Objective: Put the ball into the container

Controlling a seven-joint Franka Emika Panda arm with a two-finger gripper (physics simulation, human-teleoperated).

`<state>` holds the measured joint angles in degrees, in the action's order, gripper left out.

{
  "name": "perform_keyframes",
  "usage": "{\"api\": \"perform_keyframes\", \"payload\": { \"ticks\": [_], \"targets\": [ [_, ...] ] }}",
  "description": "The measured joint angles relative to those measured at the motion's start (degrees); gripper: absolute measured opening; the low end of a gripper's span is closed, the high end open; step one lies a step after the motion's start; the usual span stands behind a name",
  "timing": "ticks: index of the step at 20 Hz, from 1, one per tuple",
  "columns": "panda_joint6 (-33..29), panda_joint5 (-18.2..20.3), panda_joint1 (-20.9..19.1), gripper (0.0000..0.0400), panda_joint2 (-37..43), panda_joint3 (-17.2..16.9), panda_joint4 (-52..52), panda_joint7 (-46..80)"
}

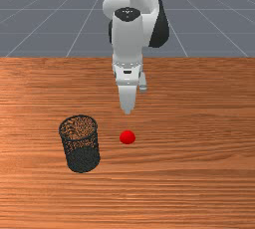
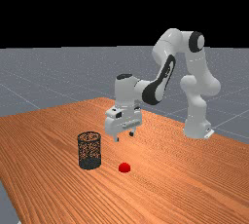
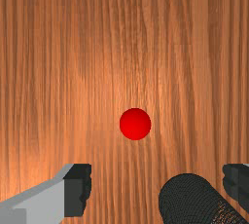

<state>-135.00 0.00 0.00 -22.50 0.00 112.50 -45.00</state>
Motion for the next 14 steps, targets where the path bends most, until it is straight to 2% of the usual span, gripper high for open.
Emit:
{"api": "perform_keyframes", "payload": {
  "ticks": [1,2,3,4,7,14],
  "targets": [
    [0.0,0.0,0.0,0.0243,0.0,0.0,0.0,0.0],
    [0.0,0.0,0.0,0.0148,0.0,0.0,0.0,0.0],
    [0.0,0.0,0.0,0.009,0.0,0.0,0.0,0.0],
    [0.0,0.0,0.0,0.0054,0.0,0.0,0.0,0.0],
    [-0.41,0.0,0.0,0.0012,0.83,0.0,1.05,0.0],
    [1.87,0.18,-1.23,0.0,1.38,-0.47,-0.07,-2.31]
  ]
}}
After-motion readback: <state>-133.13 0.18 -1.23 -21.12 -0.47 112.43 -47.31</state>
